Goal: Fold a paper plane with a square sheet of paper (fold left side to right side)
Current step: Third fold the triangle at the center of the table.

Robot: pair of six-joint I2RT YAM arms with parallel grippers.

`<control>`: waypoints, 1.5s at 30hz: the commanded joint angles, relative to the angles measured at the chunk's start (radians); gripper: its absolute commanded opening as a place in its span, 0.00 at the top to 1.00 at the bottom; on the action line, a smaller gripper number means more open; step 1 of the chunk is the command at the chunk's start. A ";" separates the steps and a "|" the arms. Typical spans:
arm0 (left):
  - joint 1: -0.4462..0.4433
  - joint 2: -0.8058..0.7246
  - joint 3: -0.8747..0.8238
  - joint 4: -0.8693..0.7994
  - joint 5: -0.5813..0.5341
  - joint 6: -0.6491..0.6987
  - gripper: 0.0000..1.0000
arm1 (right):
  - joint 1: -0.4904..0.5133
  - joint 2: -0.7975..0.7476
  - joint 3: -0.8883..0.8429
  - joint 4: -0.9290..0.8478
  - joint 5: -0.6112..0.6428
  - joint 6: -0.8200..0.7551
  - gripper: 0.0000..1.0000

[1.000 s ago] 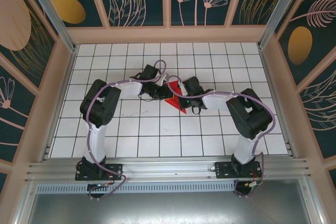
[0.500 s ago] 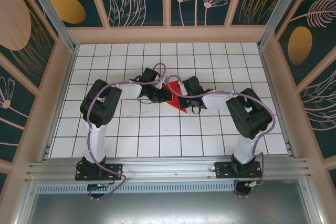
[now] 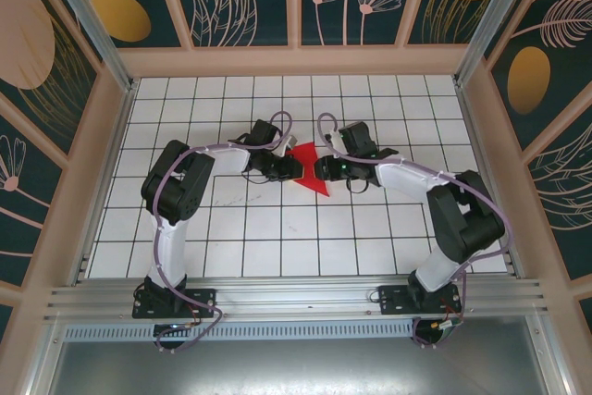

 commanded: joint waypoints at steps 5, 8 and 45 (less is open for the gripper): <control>-0.007 0.052 -0.034 -0.069 -0.091 0.035 0.80 | 0.009 0.124 0.048 -0.003 -0.312 0.170 0.78; -0.007 0.047 -0.031 -0.070 -0.093 0.034 0.80 | 0.008 0.168 0.081 -0.028 -0.284 0.185 0.81; -0.006 0.071 -0.014 -0.090 -0.118 0.052 0.81 | -0.038 0.199 -0.032 -0.094 -0.219 0.211 0.86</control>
